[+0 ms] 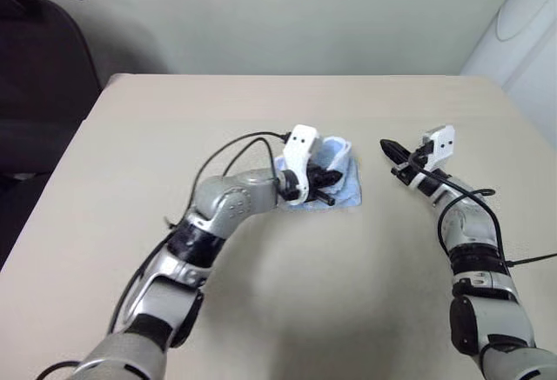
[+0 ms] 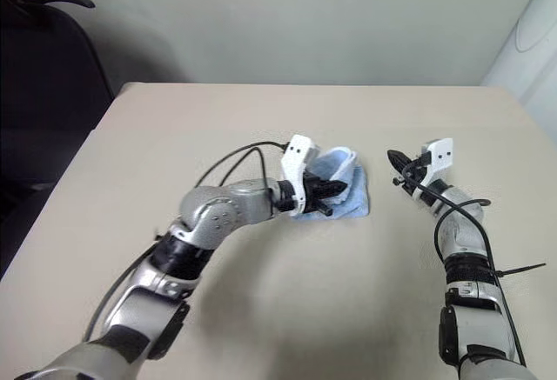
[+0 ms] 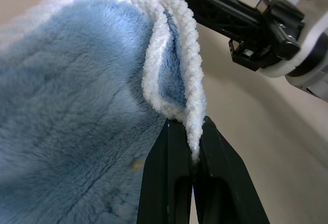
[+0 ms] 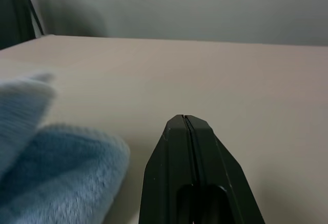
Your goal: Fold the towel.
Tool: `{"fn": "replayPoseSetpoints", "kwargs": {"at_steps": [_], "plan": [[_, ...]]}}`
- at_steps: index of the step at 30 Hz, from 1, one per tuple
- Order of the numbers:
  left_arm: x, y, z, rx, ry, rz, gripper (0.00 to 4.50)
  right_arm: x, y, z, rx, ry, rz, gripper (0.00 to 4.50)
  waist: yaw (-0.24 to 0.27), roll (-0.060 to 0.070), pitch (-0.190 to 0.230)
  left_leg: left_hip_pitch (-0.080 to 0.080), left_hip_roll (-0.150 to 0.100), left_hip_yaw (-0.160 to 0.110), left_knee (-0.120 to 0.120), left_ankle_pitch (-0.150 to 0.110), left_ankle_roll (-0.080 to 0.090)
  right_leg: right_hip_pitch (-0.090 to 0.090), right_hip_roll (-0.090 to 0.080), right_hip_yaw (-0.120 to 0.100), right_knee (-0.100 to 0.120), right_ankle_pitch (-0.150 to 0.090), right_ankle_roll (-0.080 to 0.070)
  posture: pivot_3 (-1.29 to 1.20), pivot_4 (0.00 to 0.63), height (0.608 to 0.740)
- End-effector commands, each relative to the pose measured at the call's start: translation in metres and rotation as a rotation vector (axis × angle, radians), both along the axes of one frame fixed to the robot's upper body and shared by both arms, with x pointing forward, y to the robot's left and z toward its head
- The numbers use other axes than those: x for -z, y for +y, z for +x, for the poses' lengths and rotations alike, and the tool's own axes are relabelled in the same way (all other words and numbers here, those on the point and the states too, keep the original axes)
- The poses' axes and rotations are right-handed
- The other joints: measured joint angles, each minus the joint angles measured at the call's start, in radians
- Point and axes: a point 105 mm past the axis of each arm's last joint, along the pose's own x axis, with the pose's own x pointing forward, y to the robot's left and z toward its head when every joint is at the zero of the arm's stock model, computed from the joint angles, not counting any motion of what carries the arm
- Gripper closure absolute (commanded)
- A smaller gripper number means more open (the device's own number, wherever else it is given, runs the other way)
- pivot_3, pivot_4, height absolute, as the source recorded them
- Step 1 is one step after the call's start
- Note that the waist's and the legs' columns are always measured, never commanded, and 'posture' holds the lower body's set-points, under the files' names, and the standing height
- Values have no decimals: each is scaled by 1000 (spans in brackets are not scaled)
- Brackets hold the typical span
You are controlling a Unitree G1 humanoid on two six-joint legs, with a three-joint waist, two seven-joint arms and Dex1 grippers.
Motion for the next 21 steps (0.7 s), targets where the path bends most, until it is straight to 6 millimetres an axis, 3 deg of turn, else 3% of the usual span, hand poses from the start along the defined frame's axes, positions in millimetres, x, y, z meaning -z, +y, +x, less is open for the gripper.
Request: {"fn": "replayPoseSetpoints", "kwargs": {"at_steps": [1, 5, 8, 16, 20, 21], "plan": [[-6, -15, 4, 43, -47, 5, 4467, -19, -13, -5, 49, -71, 25, 4500, 0, 0, 0, 0, 0, 0, 0, 0, 0, 0, 0, 0, 0, 0, 0, 0, 150, 740], [0, -23, 0, 80, -35, 6, 4467, -18, -16, -8, 67, -70, 26, 4500, 0, 0, 0, 0, 0, 1, 0, 0, 0, 0, 0, 2, 0, 0, 1, 0, 150, 740], [2, -24, -1, 83, -13, -15, 3796, -19, -17, -8, 76, -69, 29, 4500, 1, 0, 0, 0, 0, 1, 0, 0, 1, 0, 0, 2, 0, 1, 1, 0, 150, 740], [-21, -8, -8, 76, -30, -170, 1026, -21, -7, -6, 29, -68, -4, 4500, 0, 0, 0, 0, 0, 1, 1, 0, 1, 0, 0, 3, 0, 1, 1, 0, 150, 740], [-38, 16, -11, 28, -95, -223, 1026, -27, 3, -10, -46, -76, -45, 4500, 0, 0, 0, 0, 0, 1, 1, 0, 1, 0, 0, 2, 0, 1, 1, 0, 150, 740], [-40, 26, -8, -8, -118, -220, 1239, -29, 7, -12, -76, -80, -67, 4500, 0, 0, 0, 0, 0, 2, 2, 0, 1, 0, 0, 3, 0, 1, 1, 0, 150, 740]]}}
